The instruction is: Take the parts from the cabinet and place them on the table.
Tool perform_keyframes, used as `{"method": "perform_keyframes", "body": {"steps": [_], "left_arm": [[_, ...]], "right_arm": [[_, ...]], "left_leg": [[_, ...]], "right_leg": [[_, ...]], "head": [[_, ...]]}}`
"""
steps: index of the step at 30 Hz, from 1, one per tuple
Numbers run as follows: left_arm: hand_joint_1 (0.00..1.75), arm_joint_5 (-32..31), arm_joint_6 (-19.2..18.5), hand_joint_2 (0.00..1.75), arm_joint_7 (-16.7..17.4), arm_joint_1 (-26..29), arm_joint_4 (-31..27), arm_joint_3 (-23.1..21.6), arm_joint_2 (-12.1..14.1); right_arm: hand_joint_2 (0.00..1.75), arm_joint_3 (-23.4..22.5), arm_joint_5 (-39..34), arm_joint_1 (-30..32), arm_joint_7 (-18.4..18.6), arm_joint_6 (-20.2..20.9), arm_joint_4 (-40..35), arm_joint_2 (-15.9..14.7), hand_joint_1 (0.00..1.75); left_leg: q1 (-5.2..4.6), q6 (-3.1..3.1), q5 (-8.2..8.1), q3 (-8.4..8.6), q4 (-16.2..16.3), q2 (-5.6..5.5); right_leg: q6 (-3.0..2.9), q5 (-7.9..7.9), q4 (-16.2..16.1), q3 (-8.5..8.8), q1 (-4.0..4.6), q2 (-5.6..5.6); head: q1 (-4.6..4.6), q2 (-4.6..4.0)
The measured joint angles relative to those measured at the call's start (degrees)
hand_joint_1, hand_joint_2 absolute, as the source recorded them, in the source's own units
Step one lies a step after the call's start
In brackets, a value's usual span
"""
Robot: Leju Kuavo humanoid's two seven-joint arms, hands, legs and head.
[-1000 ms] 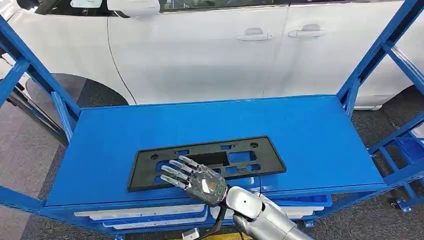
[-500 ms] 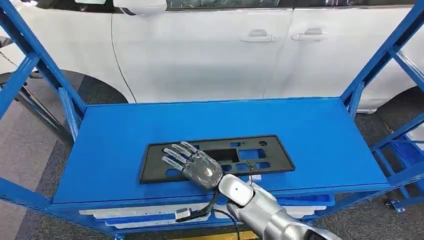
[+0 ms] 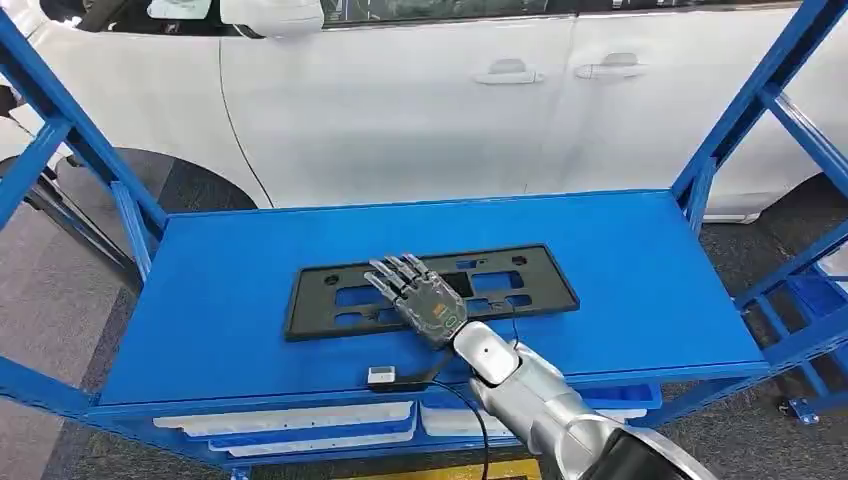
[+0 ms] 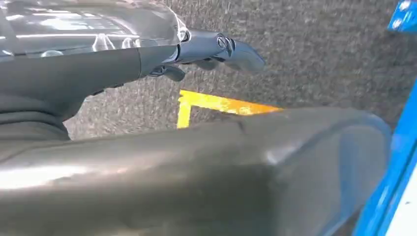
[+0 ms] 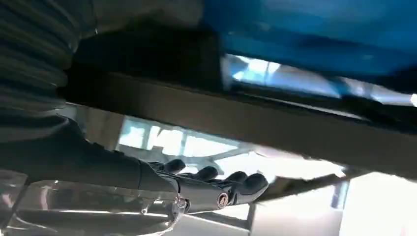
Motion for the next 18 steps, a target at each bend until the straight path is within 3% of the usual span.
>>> {"method": "perform_keyframes", "body": {"steps": [1,2,3,5,6,7,8,12,13,14,16,17,18], "left_arm": [[0.00,-0.11,-0.04,0.00,0.02,0.11,0.00,0.00,0.00],[0.00,-0.11,-0.09,0.00,0.07,0.19,0.00,0.00,0.04],[0.00,-0.09,-0.09,0.00,0.09,0.25,0.00,0.00,0.11],[0.00,-0.04,-0.15,0.00,0.00,0.23,0.00,0.00,0.39],[0.00,0.09,-0.20,0.00,-0.02,0.17,0.00,0.00,0.55],[0.00,0.09,-0.31,0.00,-0.04,0.08,0.00,0.00,0.52],[0.00,0.09,-0.37,0.00,-0.15,-0.07,0.00,0.00,0.55],[0.00,0.26,-0.72,0.00,-0.35,0.03,0.00,0.02,0.57],[0.00,0.26,-0.79,0.00,-0.48,-0.05,0.00,0.02,0.61],[0.00,0.24,-0.94,0.00,-0.61,-0.18,0.00,0.00,0.66],[0.00,0.18,-1.20,0.00,-0.72,-0.13,0.00,0.00,0.77],[0.00,0.07,-1.27,0.00,-0.72,-0.07,0.00,0.02,0.76],[0.00,0.07,-1.29,0.00,-0.79,-0.04,0.00,0.02,0.79]], "right_arm": [[1.75,-0.59,0.02,-0.09,0.44,-0.26,0.72,-0.09,1.75],[1.75,-1.14,0.04,-0.10,0.76,-0.50,1.29,-0.24,1.75],[1.75,-1.64,0.11,-0.12,1.11,-0.63,1.86,-0.46,1.75],[1.75,-2.90,0.33,-0.37,1.99,-0.61,2.69,-0.79,1.75],[1.75,-3.63,0.50,-0.61,2.29,-0.57,3.08,-1.01,1.75],[1.75,-4.20,0.70,-0.87,2.56,-0.46,3.41,-1.20,1.75],[1.75,-4.63,0.83,-1.05,2.95,-0.35,3.76,-1.49,1.75],[1.75,-6.14,0.94,-1.38,3.12,-0.31,4.52,-1.99,1.75],[1.75,-6.47,1.09,-1.51,3.12,-0.33,4.63,-2.16,1.75],[1.75,-6.78,1.27,-1.62,3.17,-0.39,4.72,-2.30,1.75],[1.75,-7.04,1.62,-1.49,3.28,-0.55,4.96,-2.47,1.75],[1.75,-7.10,1.81,-1.42,3.36,-0.59,5.09,-2.56,1.75],[1.75,-7.15,1.88,-1.32,3.34,-0.61,5.16,-2.60,1.75]], "left_leg": [[0.08,-0.25,-1.89,-2.05,4.68,0.00],[0.13,-0.44,-2.24,-3.07,7.05,0.01],[0.24,-0.57,-1.24,-2.67,6.37,0.02],[0.52,-0.71,3.18,1.28,-1.31,0.08],[0.72,-0.78,5.82,4.45,-7.45,0.11],[0.69,-0.50,4.70,5.35,-9.51,0.04],[0.47,0.25,5.17,5.17,-9.73,-0.20],[0.59,1.71,5.65,4.98,-9.82,-0.06],[0.58,1.94,5.72,4.96,-9.93,-0.01],[0.59,2.19,5.76,4.83,-9.93,0.03],[0.44,2.33,5.79,4.53,-9.89,0.10],[0.39,2.34,5.80,4.46,-9.87,0.11],[0.38,2.34,5.80,4.50,-9.86,0.08]], "right_leg": [[-0.01,-0.01,0.04,-0.10,0.04,-0.05],[0.00,-0.01,0.12,-0.16,0.04,-0.05],[0.02,-0.03,0.20,-0.17,0.00,-0.04],[0.34,-0.24,0.63,-0.17,-0.17,0.02],[0.73,-0.52,1.19,-0.26,-0.21,0.08],[1.13,-0.77,1.64,-0.61,0.06,0.12],[1.40,-0.89,2.08,-0.94,0.26,0.23],[2.58,-0.89,2.10,-1.23,-0.01,0.42],[2.82,-2.07,3.51,-1.76,-0.16,0.32],[3.08,-4.37,7.29,-3.58,-0.20,0.31],[3.45,-8.56,17.33,-8.59,-0.35,0.29],[3.50,-9.09,20.32,-10.16,-0.38,0.29],[3.46,-8.19,20.40,-10.39,-0.39,0.29]], "head": [[0.00,0.00],[0.00,0.00],[0.00,0.00],[0.00,0.00],[0.00,0.00],[0.00,0.00],[0.02,0.00],[0.00,0.00],[0.00,-0.02],[0.00,0.00],[0.00,0.00],[0.00,0.00],[0.00,0.00]]}}
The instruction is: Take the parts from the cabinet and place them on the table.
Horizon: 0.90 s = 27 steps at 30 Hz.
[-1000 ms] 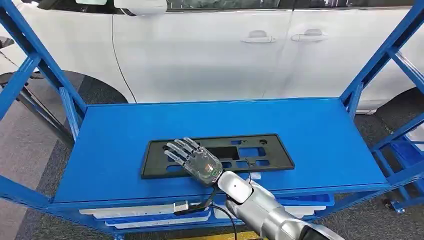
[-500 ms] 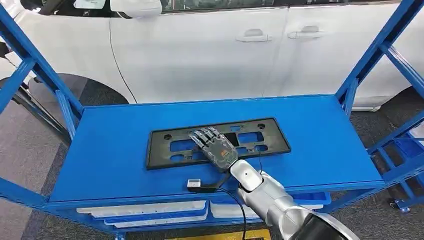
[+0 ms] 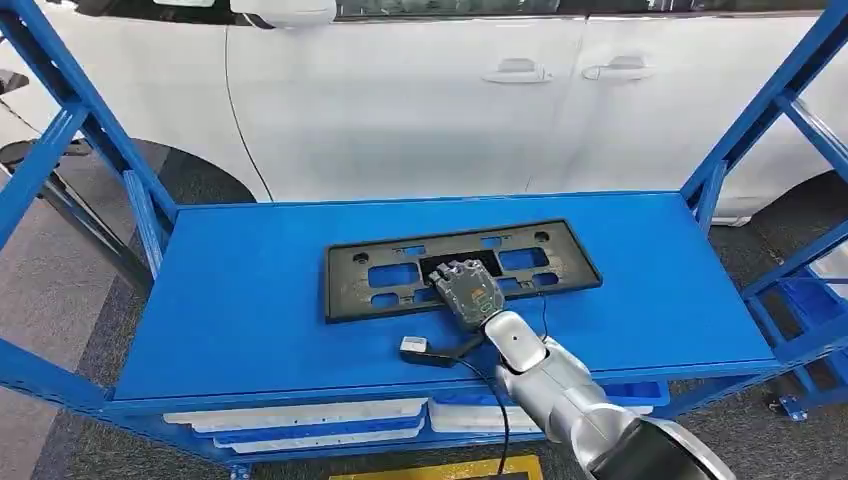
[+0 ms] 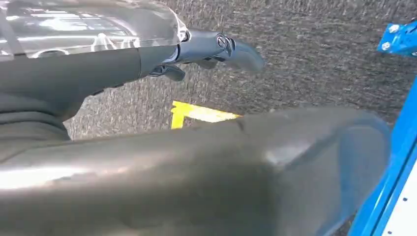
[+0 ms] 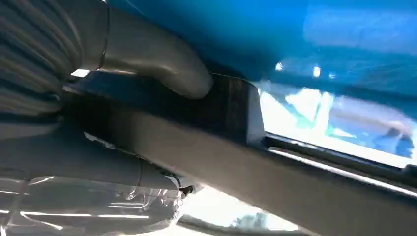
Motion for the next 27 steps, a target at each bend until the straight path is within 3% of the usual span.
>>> {"method": "perform_keyframes", "body": {"steps": [2,3,4,5,6,9,10,11,12,14,15,16,18,20,21,22,24,26,27], "left_arm": [[0.00,0.00,-0.04,0.00,-0.02,0.00,0.00,0.00,0.00],[0.00,0.00,-0.04,0.00,-0.02,0.00,0.00,0.00,0.00],[0.00,-0.02,-0.07,0.00,-0.13,-0.02,0.00,0.00,0.00],[0.00,-0.04,-0.11,0.00,-0.28,-0.03,0.00,-0.02,-0.02],[0.00,-0.13,-0.24,0.00,-0.46,-0.13,0.00,-0.02,-0.02],[0.00,-0.22,-0.79,0.00,-2.17,-0.11,0.00,-0.02,0.00],[0.00,-0.24,-0.96,0.00,-3.26,-0.10,0.00,-0.02,0.02],[0.00,-0.24,-1.05,0.00,-4.32,-0.11,0.00,-0.02,0.11],[0.00,-0.22,-0.98,0.00,-5.42,-0.21,0.00,-0.02,0.13],[0.00,0.26,-0.76,0.00,-6.12,-0.17,0.00,-0.02,0.13],[0.00,0.59,-0.68,0.00,-6.16,-0.07,0.00,0.00,0.15],[0.00,0.89,-0.74,0.00,-6.14,-0.01,0.00,0.04,0.15],[0.00,1.18,-1.34,0.00,-5.97,0.00,0.00,0.09,0.26],[0.00,1.79,-2.14,0.00,-4.65,-0.06,0.00,0.18,0.31],[0.00,2.05,-2.42,0.00,-3.33,-0.19,0.00,0.39,0.26],[0.00,2.34,-2.47,0.00,-1.94,-0.23,0.00,0.61,0.26],[0.00,3.25,-2.84,0.00,0.87,0.07,0.00,1.48,0.24],[0.00,3.63,-3.21,0.00,1.79,0.39,0.00,1.84,0.09],[0.00,3.67,-3.28,0.00,1.84,0.31,0.00,1.97,0.09]], "right_arm": [[1.75,-0.09,0.00,-0.06,0.00,0.00,0.11,-0.13,1.75],[1.75,-0.11,0.00,-0.11,0.00,0.00,0.11,-0.15,1.75],[1.75,-0.17,0.02,-0.21,0.02,0.00,0.11,-0.17,1.75],[1.75,-0.28,0.13,-0.33,0.02,-0.02,0.11,-0.20,1.75],[1.75,-0.37,0.22,-0.45,-0.07,-0.02,0.11,-0.17,1.75],[1.75,-0.87,0.52,-0.52,-0.77,-0.13,0.11,-0.20,1.75],[1.75,-1.14,0.68,-0.66,-1.03,-0.37,0.07,-0.20,1.75],[1.75,-1.20,0.76,-0.66,-1.35,-0.48,-0.07,-0.09,1.75],[1.75,-1.38,0.77,-0.75,-1.68,-0.72,-0.07,-0.13,1.75],[1.75,-1.86,0.68,-0.66,-2.66,-1.57,-0.09,-0.15,1.75],[1.75,-2.14,0.37,-0.54,-3.27,-2.07,-0.37,-0.11,1.75],[1.75,-2.48,-0.29,-0.30,-4.11,-2.57,-0.90,-0.11,1.75],[1.75,-3.37,-2.08,0.43,-5.99,-3.30,-3.33,-0.20,1.75],[1.75,-5.47,-8.52,2.01,-11.56,-3.80,-9.42,-0.33,1.75],[1.75,-6.89,-13.36,3.08,-15.14,-4.20,-13.46,-0.48,1.75],[1.75,-8.35,-20.01,4.21,-19.27,-3.53,-18.62,-0.66,1.75],[1.75,-10.11,-34.12,7.03,-26.39,-0.24,-28.59,-1.40,1.75],[1.75,-11.21,-40.49,8.87,-27.23,2.28,-36.60,-2.08,1.75],[1.75,-11.74,-40.57,9.57,-27.23,2.67,-39.64,-2.49,1.75]], "left_leg": [[-0.03,-0.03,-0.02,0.20,0.00,-0.12],[-0.03,-0.05,-0.04,0.27,0.00,-0.15],[-0.05,-0.16,-0.11,0.46,-0.01,-0.18],[-0.05,-0.28,-0.18,0.51,-0.05,-0.18],[-0.37,-0.69,-0.32,0.34,0.13,-0.26],[-0.05,-1.69,-0.07,0.58,-0.49,-0.28],[-0.27,-2.10,-0.25,0.66,-0.44,-0.28],[-0.09,-2.19,-0.75,0.50,0.40,-0.20],[-0.16,-2.22,-2.96,-0.82,3.43,-0.15],[0.01,-2.49,-7.18,-4.96,12.19,-0.13],[0.00,-2.65,-8.69,-7.20,16.71,-0.13],[0.01,-2.69,-8.48,-8.00,18.04,-0.13],[0.06,-2.73,-4.63,-5.72,12.76,-0.09],[0.24,-2.76,0.44,-0.78,2.45,0.06],[0.03,-2.55,-0.65,-0.07,0.84,0.05],[-0.02,-1.81,-0.54,-0.48,1.12,-0.18],[-0.20,-1.26,-0.59,-0.65,1.16,-0.30],[0.10,-0.55,-0.24,-0.48,0.75,-0.18],[0.10,-0.19,-0.22,-0.55,0.72,-0.18]], "right_leg": [[-0.33,3.86,-5.52,2.61,-0.01,0.00],[-0.46,4.89,-7.50,3.52,0.00,0.00],[-0.84,7.45,-13.03,6.22,0.05,0.01],[-1.35,8.48,-17.64,8.24,0.25,-0.02],[-1.47,7.98,-18.47,8.60,0.63,-0.09],[-2.11,8.02,-18.45,8.48,0.93,-0.05],[-2.66,8.58,-19.55,8.98,0.15,-0.07],[-2.73,8.76,-19.94,9.37,0.32,-0.31],[-3.16,8.88,-20.18,9.50,0.20,-0.35],[-3.28,8.85,-20.14,9.34,0.32,-0.40],[-3.34,8.81,-20.06,9.23,0.38,-0.39],[-3.33,8.80,-19.96,9.16,0.39,-0.36],[-3.10,8.61,-19.59,9.16,0.31,-0.21],[-2.55,8.00,-18.69,9.04,0.22,-0.02],[-2.05,7.63,-17.93,8.54,0.73,0.06],[-1.88,7.66,-17.80,8.21,0.73,0.12],[-1.53,7.66,-17.85,8.21,0.66,0.05],[-0.89,6.93,-17.17,8.10,0.36,0.05],[-0.60,5.22,-14.92,7.01,0.31,0.00]], "head": [[0.00,0.00],[0.00,0.00],[0.00,0.00],[0.00,0.00],[0.00,-0.02],[0.00,0.00],[0.00,0.00],[0.00,0.00],[-0.02,0.00],[0.00,0.00],[0.00,0.00],[0.00,0.00],[0.00,0.00],[0.00,0.00],[0.00,0.00],[0.00,0.00],[0.00,0.00],[0.00,0.00],[0.00,0.00]]}}
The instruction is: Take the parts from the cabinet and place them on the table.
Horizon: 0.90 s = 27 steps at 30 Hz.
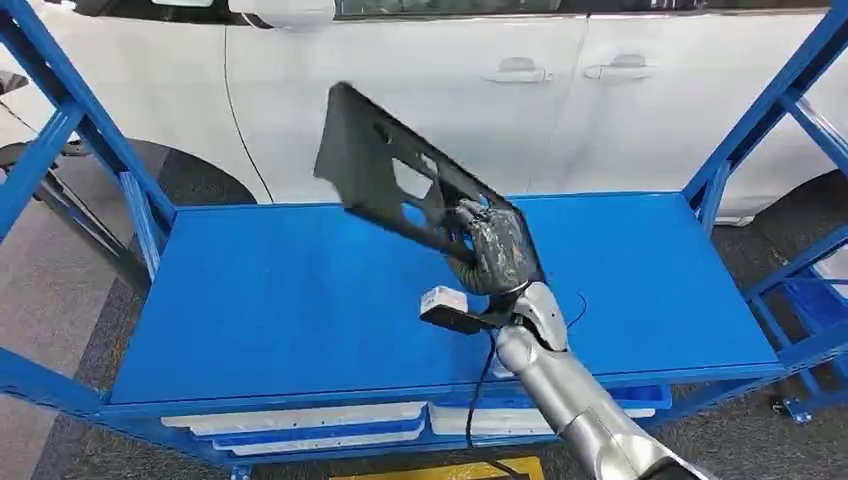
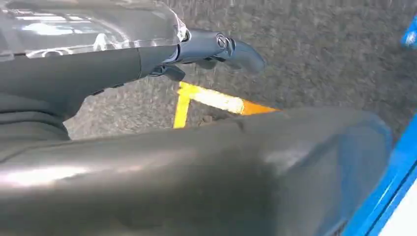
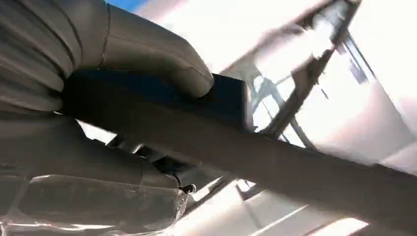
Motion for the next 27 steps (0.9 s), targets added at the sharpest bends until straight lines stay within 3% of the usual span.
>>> {"method": "perform_keyframes", "body": {"steps": [2,3,4,5,6,8,9,11,13,14,15,16,18,19,20,21,23,24,25,27], "left_arm": [[0.00,0.11,-0.02,0.00,0.18,-0.09,0.00,0.39,0.00],[0.00,0.11,-0.04,0.00,0.22,-0.08,0.00,0.57,0.00],[0.00,0.11,-0.11,0.00,0.48,-0.07,0.00,0.79,0.00],[0.00,0.22,-0.48,0.00,1.23,-0.07,0.00,0.94,0.00],[0.00,0.39,-0.94,0.00,2.10,-0.11,0.00,1.07,0.00],[0.00,0.59,-1.42,0.00,3.11,-0.13,0.00,1.29,-0.07],[0.00,0.83,-1.64,0.00,3.50,-0.10,0.00,1.44,-0.20],[0.00,1.07,-1.62,0.00,3.98,-0.14,0.00,1.88,-0.28],[0.00,1.36,-1.42,0.00,3.89,-0.14,0.00,2.38,-0.35],[0.00,1.44,-1.09,0.00,3.58,-0.16,0.00,2.45,-0.35],[0.00,1.49,-0.96,0.00,3.26,-0.18,0.00,2.47,-0.35],[0.00,1.49,-0.92,0.00,3.04,-0.30,0.00,2.58,-0.37],[0.00,1.29,-0.94,0.00,2.60,-0.30,0.00,2.77,-0.48],[0.00,0.92,-0.92,0.00,2.51,-0.23,0.00,2.75,-0.50],[0.00,0.72,-0.87,0.00,2.51,-0.21,0.00,2.75,-0.50],[0.00,0.59,-0.79,0.00,2.51,-0.24,0.00,2.75,-0.50],[0.00,0.28,-0.72,0.00,2.51,-0.46,0.00,2.75,-0.39],[0.00,0.13,-0.68,0.00,2.51,-0.59,0.00,2.75,-0.35],[0.00,-0.05,-0.68,0.00,2.54,-0.72,0.00,2.73,-0.35],[0.00,-0.37,-0.59,0.00,2.58,-0.74,0.00,2.67,-0.35]], "right_arm": [[1.75,-0.63,0.13,1.28,-0.22,0.44,-3.97,-0.57,1.75],[1.75,-0.78,-0.34,2.13,-0.80,0.46,-5.18,-0.67,1.75],[1.75,-1.00,-2.79,2.94,-2.65,1.14,-6.53,-0.79,1.75],[1.75,-1.20,-7.43,3.78,-5.78,3.57,-8.34,-0.96,1.75],[1.75,-1.42,-15.13,4.68,-9.02,7.51,-11.32,-1.18,1.75],[1.75,-1.62,-32.41,6.13,-11.28,18.28,-20.40,-2.03,1.75],[1.75,-2.18,-39.56,6.23,-11.41,24.83,-25.01,-2.14,1.75],[1.75,-4.16,-47.50,6.90,-11.43,37.49,-33.60,-1.29,1.75],[1.75,-6.32,-50.49,7.90,-11.45,45.63,-39.58,0.29,1.75],[1.75,-6.95,-51.65,8.34,-11.45,49.17,-42.68,1.49,1.75],[1.75,-6.93,-52.65,8.62,-11.43,50.83,-44.59,2.25,1.75],[1.75,-6.86,-53.33,9.00,-11.41,51.65,-45.80,2.85,1.75],[1.75,-6.82,-53.68,10.17,-11.41,52.82,-47.20,3.39,1.75],[1.75,-6.64,-53.66,10.79,-11.41,53.77,-47.55,3.50,1.75],[1.75,-6.51,-53.55,11.41,-11.41,54.85,-47.81,3.69,1.75],[1.75,-6.45,-53.33,11.93,-11.41,55.72,-48.03,3.92,1.75],[1.75,-6.34,-52.31,12.57,-11.41,56.82,-48.75,4.52,1.75],[1.75,-6.29,-51.69,12.84,-11.41,57.02,-49.04,4.75,1.75],[1.75,-6.29,-51.34,13.15,-11.41,57.00,-49.30,4.83,1.75],[1.75,-6.27,-50.12,13.77,-11.41,56.61,-49.69,5.12,1.75]], "left_leg": [[-0.12,0.26,-0.03,-0.18,0.00,0.04],[-0.17,0.29,-0.05,-0.21,0.01,0.05],[-0.21,0.31,-0.07,-0.21,0.02,0.04],[-0.24,0.33,-0.10,-0.16,0.03,0.00],[-0.25,0.31,-0.16,-0.09,0.06,-0.07],[-0.32,0.15,-0.32,0.11,0.06,-0.27],[-0.47,-0.05,-0.44,-0.01,0.06,-0.25],[-0.65,-0.70,-0.45,-0.28,0.05,-0.24],[-0.63,-1.34,-0.51,0.00,-0.27,-0.23],[-0.64,-1.70,-1.08,0.03,0.06,-0.13],[-0.64,-1.98,-2.03,-0.20,1.48,0.03],[-0.63,-2.20,-3.86,-1.57,4.62,0.04],[-0.59,-2.52,-8.10,-5.78,13.51,0.04],[-0.59,-2.61,-9.08,-7.26,16.60,0.04],[-0.59,-2.63,-8.49,-7.36,16.85,0.04],[-0.59,-2.58,-6.73,-6.24,14.59,0.04],[-0.59,-2.24,-1.68,-0.99,4.51,0.05],[-0.62,-1.86,-1.35,0.81,0.52,0.04],[-0.91,-1.43,-1.11,1.04,0.15,-0.04],[-0.96,-0.88,-0.83,0.76,0.33,-0.12]], "right_leg": [[0.48,-4.57,9.29,-4.49,-0.15,0.00],[0.56,-5.92,13.38,-6.51,-0.16,0.00],[0.55,-6.09,15.53,-7.68,-0.16,0.00],[0.45,-4.85,14.80,-7.53,-0.14,0.00],[0.21,-2.33,11.19,-5.94,-0.14,0.01],[-0.56,2.87,0.98,-1.28,-0.06,0.01],[-0.89,2.97,-1.70,-0.27,0.17,0.01],[-1.12,2.64,-2.46,-0.14,0.50,0.02],[-1.58,2.56,-2.58,-0.07,0.55,0.06],[-2.00,2.81,-3.38,0.54,-0.16,-0.04],[-2.11,2.76,-3.63,0.94,-0.08,-0.07],[-2.37,2.65,-3.63,1.14,-0.04,-0.17],[-2.77,2.67,-3.56,1.30,0.20,-0.46],[-2.79,2.66,-3.47,1.24,0.26,-0.45],[-2.79,2.66,-3.37,1.19,0.29,-0.41],[-2.78,2.65,-3.27,1.13,0.29,-0.35],[-2.67,2.57,-2.87,1.07,0.25,-0.27],[-2.50,2.47,-2.59,0.93,0.28,-0.28],[-2.21,2.42,-2.15,0.62,0.70,-0.23],[-1.58,2.83,-2.36,0.50,0.51,-0.24]], "head": [[0.00,-0.02],[0.00,0.00],[0.00,0.00],[0.00,0.00],[0.00,0.00],[0.00,0.00],[0.00,0.00],[0.00,0.00],[0.00,0.00],[0.00,0.00],[0.00,0.00],[0.00,0.00],[0.00,0.00],[0.00,0.00],[0.00,0.00],[0.00,0.00],[0.00,0.00],[0.00,0.00],[0.00,0.00],[0.00,0.00]]}}
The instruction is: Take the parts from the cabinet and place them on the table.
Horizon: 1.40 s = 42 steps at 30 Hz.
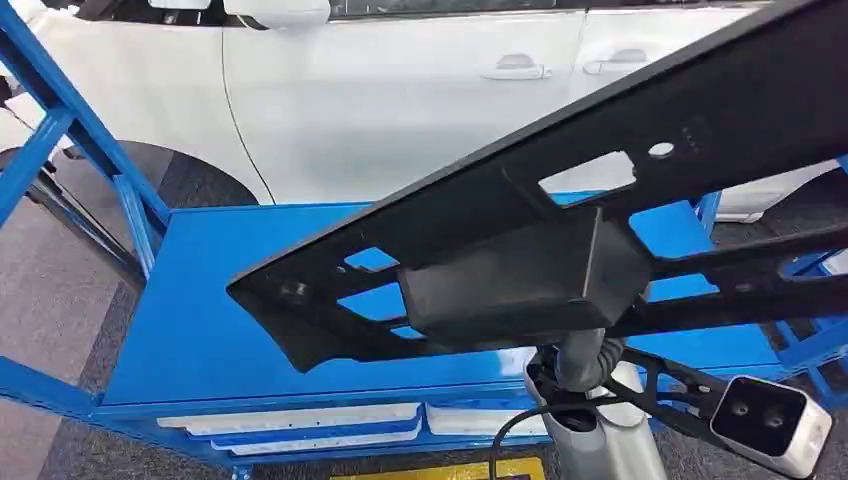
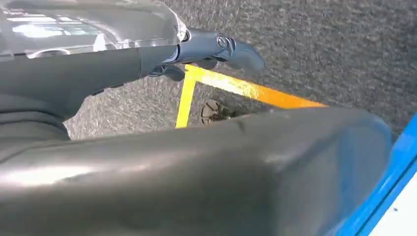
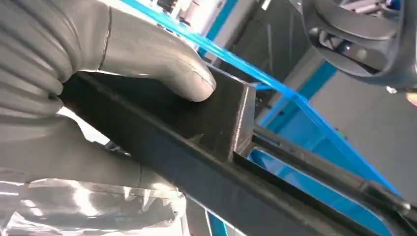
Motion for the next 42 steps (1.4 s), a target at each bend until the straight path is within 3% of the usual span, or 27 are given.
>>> {"method": "perform_keyframes", "body": {"steps": [2,4,5,11,12,13,14,15,16,17,18,20,22,23,25,26,27,28,29,31,33,34,36,37,38,40,42], "left_arm": [[0.00,-0.07,0.00,0.00,0.13,0.02,0.00,0.00,-0.08],[0.00,-0.13,0.05,0.00,0.22,-0.25,0.00,-0.05,-0.07],[0.00,-0.15,0.15,0.00,0.26,-0.39,0.00,-0.09,-0.07],[0.00,-0.18,0.18,0.00,0.31,-0.41,0.00,-0.09,-0.07],[0.00,-0.26,0.20,0.00,0.46,-0.44,0.00,-0.09,-0.07],[0.00,-0.50,0.26,0.00,0.75,-0.45,0.00,-0.11,-0.04],[0.00,-0.55,0.31,0.00,0.85,-0.52,0.00,-0.26,-0.07],[0.00,-0.59,0.33,0.00,0.94,-0.59,0.00,-0.29,-0.02],[0.00,-0.70,0.35,0.00,1.12,-0.59,0.00,-0.33,-0.02],[0.00,-0.74,0.37,0.00,1.25,-0.46,0.00,-0.35,0.07],[0.00,-0.93,0.37,0.00,1.34,-0.48,0.00,-0.35,0.24],[0.00,-1.05,0.13,0.00,1.91,-0.45,0.00,-0.42,0.35],[0.00,-1.03,-0.44,0.00,3.24,-0.51,0.00,-0.42,0.35],[0.00,-1.09,-0.59,0.00,4.14,-0.52,0.00,-0.42,0.35],[0.00,-1.79,-0.76,0.00,5.91,-0.47,0.00,-0.48,0.35],[0.00,-2.03,-0.74,0.00,6.63,-0.48,0.00,-0.53,0.33],[0.00,-2.28,-0.26,0.00,7.44,-0.54,0.00,-0.57,0.31],[0.00,-2.30,0.16,0.00,7.98,-0.68,0.00,-0.61,0.31],[0.00,-2.32,0.75,0.00,8.44,-0.65,0.00,-0.68,0.31],[0.00,-1.99,1.91,0.00,8.66,-0.32,0.00,-0.70,0.28],[0.00,-1.12,3.97,0.00,8.22,0.00,-0.02,-0.59,0.31],[0.00,-0.87,5.10,0.00,7.87,0.03,-0.11,-0.46,0.57],[0.00,-0.31,6.71,0.00,7.08,0.29,-0.15,-0.26,1.07],[0.00,-0.04,7.28,0.00,6.86,0.50,-0.17,-0.22,1.31],[0.00,0.00,7.61,0.00,6.71,0.73,-0.17,-0.18,1.59],[0.00,0.39,8.13,0.00,6.41,1.06,-0.22,0.07,2.14],[0.00,0.63,8.50,0.00,6.17,1.32,-0.24,0.55,2.54]], "right_arm": [[1.75,0.00,0.44,0.27,0.00,-0.11,-0.26,0.04,1.75],[1.75,0.00,0.99,0.40,0.00,-0.52,-0.37,0.02,1.75],[1.75,0.02,0.98,0.41,0.00,-0.59,-0.40,0.00,1.75],[1.75,0.02,0.96,0.42,0.00,-0.63,-0.40,0.00,1.75],[1.75,0.22,0.75,0.45,0.00,-1.05,-0.29,-0.30,1.75],[1.75,0.33,0.02,0.44,0.00,-1.81,0.04,-1.40,1.75],[1.75,0.37,-0.22,0.17,0.00,-1.94,0.26,-2.14,1.75],[1.75,0.44,-0.50,-0.04,0.00,-1.92,0.28,-2.40,1.75],[1.75,0.46,-0.67,0.07,0.02,-1.92,0.37,-2.58,1.75],[1.75,0.50,-0.81,0.12,0.02,-1.97,0.46,-2.78,1.75],[1.75,0.50,-0.96,0.05,0.02,-2.01,0.52,-2.86,1.75],[1.75,0.59,-1.27,0.11,0.02,-2.36,0.57,-3.06,1.75],[1.75,0.59,-1.79,0.08,0.02,-2.75,0.74,-3.45,1.75],[1.75,0.59,-2.12,0.02,0.02,-2.82,0.87,-3.61,1.75],[1.75,0.61,-2.55,-0.43,0.02,-3.23,1.20,-4.28,1.75],[1.75,0.61,-2.71,-0.90,0.02,-3.65,1.33,-4.70,1.75],[1.75,0.59,-2.75,-1.27,0.02,-4.37,1.40,-5.14,1.75],[1.75,0.59,-2.71,-1.38,0.02,-5.03,1.37,-5.47,1.75],[1.75,0.55,-2.25,-1.30,0.02,-5.73,1.35,-5.88,1.75],[1.75,0.55,-0.91,-0.60,0.02,-6.03,1.09,-6.14,1.75],[1.75,0.55,0.92,0.90,0.02,-6.29,0.18,-6.21,1.75],[1.75,0.57,1.58,1.66,0.02,-6.34,-0.29,-6.23,1.75],[1.75,0.50,2.53,2.95,0.02,-6.45,-0.77,-6.27,1.75],[1.75,0.41,2.98,3.74,0.02,-6.45,-0.92,-6.32,1.75],[1.75,0.31,3.30,4.36,0.02,-6.45,-1.01,-6.40,1.75],[1.75,0.04,3.43,5.18,0.02,-6.40,-1.10,-6.64,1.75],[1.75,-0.33,3.43,5.76,0.02,-6.16,-1.47,-6.75,1.75]], "left_leg": [[0.30,0.94,0.76,-0.17,-0.68,0.12],[0.34,1.65,1.49,-0.82,-0.83,0.32],[0.33,1.66,1.78,-1.27,-0.81,0.35],[0.32,1.67,1.86,-1.40,-0.80,0.36],[0.27,1.64,2.42,-2.26,-0.75,0.40],[0.26,1.50,3.32,-3.48,-0.69,0.46],[0.19,0.62,4.96,-4.97,-0.72,0.31],[0.34,-0.26,5.91,-4.69,-1.13,0.31],[0.41,-0.63,6.44,-4.68,-1.53,0.31],[0.13,-1.12,6.90,-4.85,-1.85,0.23],[0.46,-1.17,5.82,-5.44,-1.21,0.20],[0.42,-1.52,-1.40,-7.55,5.19,0.29],[0.42,-1.82,-6.36,-9.36,13.74,0.29],[0.42,-1.87,-6.28,-9.41,16.35,0.29],[0.41,-1.68,-2.96,-6.35,14.31,0.29],[0.40,-1.38,-1.07,-2.83,9.67,0.29],[0.31,-0.97,-0.69,1.10,4.34,0.29],[0.14,-0.52,-2.84,3.86,-0.14,0.27],[-0.09,-0.24,-3.10,4.71,-1.70,0.17],[-0.42,0.21,-2.60,4.16,-1.64,0.16],[0.33,1.03,-1.20,3.57,-2.41,0.64],[0.30,1.57,-0.62,2.87,-2.47,0.66],[0.27,1.70,0.46,1.47,-2.40,0.76],[0.25,1.64,0.99,0.73,-2.35,0.80],[0.26,1.53,1.47,0.03,-2.26,0.87],[0.31,1.21,2.36,-1.53,-1.92,0.91],[0.37,0.74,3.12,-2.91,-1.43,0.89]], "right_leg": [[0.62,0.13,0.13,-0.17,0.04,0.08],[1.44,-4.21,3.84,-1.59,-0.38,0.08],[1.76,-6.74,7.40,-2.88,-0.61,0.06],[1.83,-7.41,8.54,-3.29,-0.66,0.06],[2.18,-10.66,14.95,-5.52,-0.82,0.06],[2.34,-10.41,16.40,-4.70,-1.01,0.05],[1.24,-6.19,-1.95,6.98,-0.71,0.07],[0.70,-4.67,-1.87,6.38,-0.11,0.16],[0.26,-4.35,-1.67,6.14,0.02,0.17],[-0.36,-3.52,-2.25,5.80,-0.40,0.09],[-0.65,-2.68,-2.60,5.33,-0.65,-0.22],[-1.36,-1.49,-2.64,3.75,-0.56,-0.17],[-1.53,-0.43,-2.53,2.32,-0.28,-0.27],[-1.53,0.10,-2.37,1.49,-0.15,-0.30],[-1.40,1.00,-1.84,-0.14,0.01,-0.27],[-1.27,1.35,-1.46,-0.96,0.04,-0.24],[-1.09,1.63,-1.05,-1.52,0.09,-0.22],[-0.83,1.87,-0.70,-1.93,0.22,-0.23],[-0.49,2.22,-0.61,-2.02,0.24,-0.32],[0.17,3.01,-0.79,-1.98,0.06,-0.39],[0.77,2.75,-0.49,-2.55,0.07,-0.06],[1.21,-0.11,1.29,-3.42,0.02,0.02],[1.87,-6.48,9.31,-5.89,-0.55,0.01],[2.17,-8.65,13.78,-7.01,-0.73,0.01],[2.41,-9.25,16.57,-7.39,-0.89,0.01],[2.74,-6.26,14.72,-4.52,-1.36,-0.03],[2.71,-3.12,4.97,2.55,-1.65,-0.05]], "head": [[0.00,0.00],[0.00,0.00],[0.00,0.00],[0.00,0.00],[0.00,0.00],[0.00,0.00],[0.00,0.00],[0.00,0.00],[0.00,0.00],[0.00,0.00],[0.00,0.00],[-0.02,0.00],[0.00,0.00],[0.00,0.00],[0.00,0.00],[0.00,0.00],[0.00,0.00],[0.00,0.00],[0.00,0.00],[-0.02,0.00],[0.00,-0.02],[0.02,0.00],[0.00,0.00],[0.00,0.00],[0.00,0.00],[0.00,0.00],[0.00,0.00]]}}
